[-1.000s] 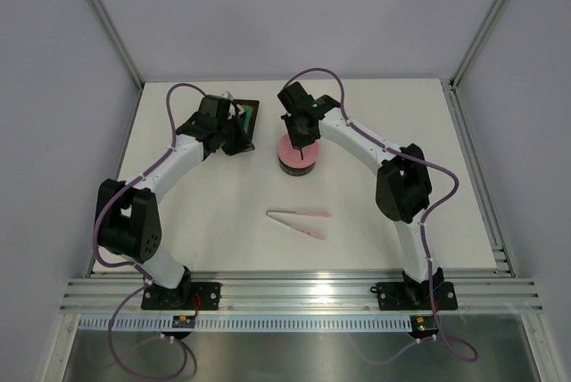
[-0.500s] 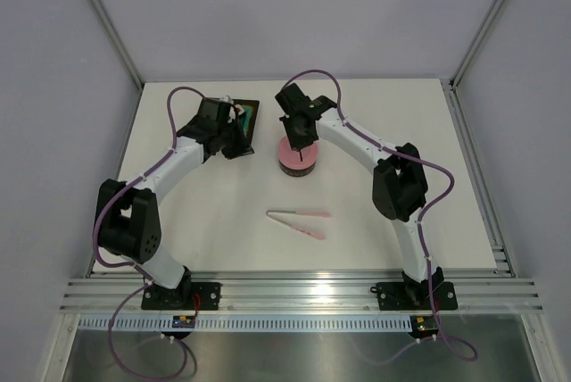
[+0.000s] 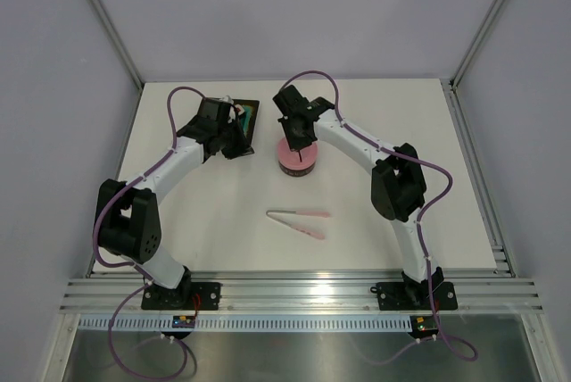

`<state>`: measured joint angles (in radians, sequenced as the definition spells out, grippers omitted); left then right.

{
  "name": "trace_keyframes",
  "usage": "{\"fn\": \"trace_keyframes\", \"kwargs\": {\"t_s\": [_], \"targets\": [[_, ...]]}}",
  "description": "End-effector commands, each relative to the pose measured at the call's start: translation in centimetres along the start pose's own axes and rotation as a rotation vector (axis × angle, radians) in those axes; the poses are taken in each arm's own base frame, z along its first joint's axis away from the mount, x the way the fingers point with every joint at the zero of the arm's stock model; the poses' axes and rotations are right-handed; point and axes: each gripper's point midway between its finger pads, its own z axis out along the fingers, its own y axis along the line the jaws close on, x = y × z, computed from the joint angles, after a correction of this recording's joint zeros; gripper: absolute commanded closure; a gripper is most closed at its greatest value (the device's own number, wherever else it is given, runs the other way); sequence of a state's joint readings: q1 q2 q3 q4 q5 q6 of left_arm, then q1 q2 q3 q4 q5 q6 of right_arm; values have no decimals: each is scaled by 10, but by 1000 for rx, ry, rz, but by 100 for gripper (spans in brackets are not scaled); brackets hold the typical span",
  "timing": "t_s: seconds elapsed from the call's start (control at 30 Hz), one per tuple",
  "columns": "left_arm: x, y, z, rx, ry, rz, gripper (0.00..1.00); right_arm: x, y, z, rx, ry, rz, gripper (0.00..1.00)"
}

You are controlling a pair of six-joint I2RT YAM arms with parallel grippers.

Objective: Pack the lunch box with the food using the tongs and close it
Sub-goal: Close the box lid on the packing box.

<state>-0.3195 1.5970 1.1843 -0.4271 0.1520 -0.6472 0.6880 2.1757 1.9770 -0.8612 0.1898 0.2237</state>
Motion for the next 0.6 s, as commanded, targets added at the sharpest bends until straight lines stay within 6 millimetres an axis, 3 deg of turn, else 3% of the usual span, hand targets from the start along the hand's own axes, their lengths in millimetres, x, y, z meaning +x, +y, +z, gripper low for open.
{"fn": "trace_keyframes", "kwargs": {"t_s": [0.0,0.57], "targets": [[-9,-4,-8,22,-44,24,100,13,9,14,-15,34,-21,100],[-7,-6,-9,35,-32,34,100,42,20,23,-100,44,18,100]]}}
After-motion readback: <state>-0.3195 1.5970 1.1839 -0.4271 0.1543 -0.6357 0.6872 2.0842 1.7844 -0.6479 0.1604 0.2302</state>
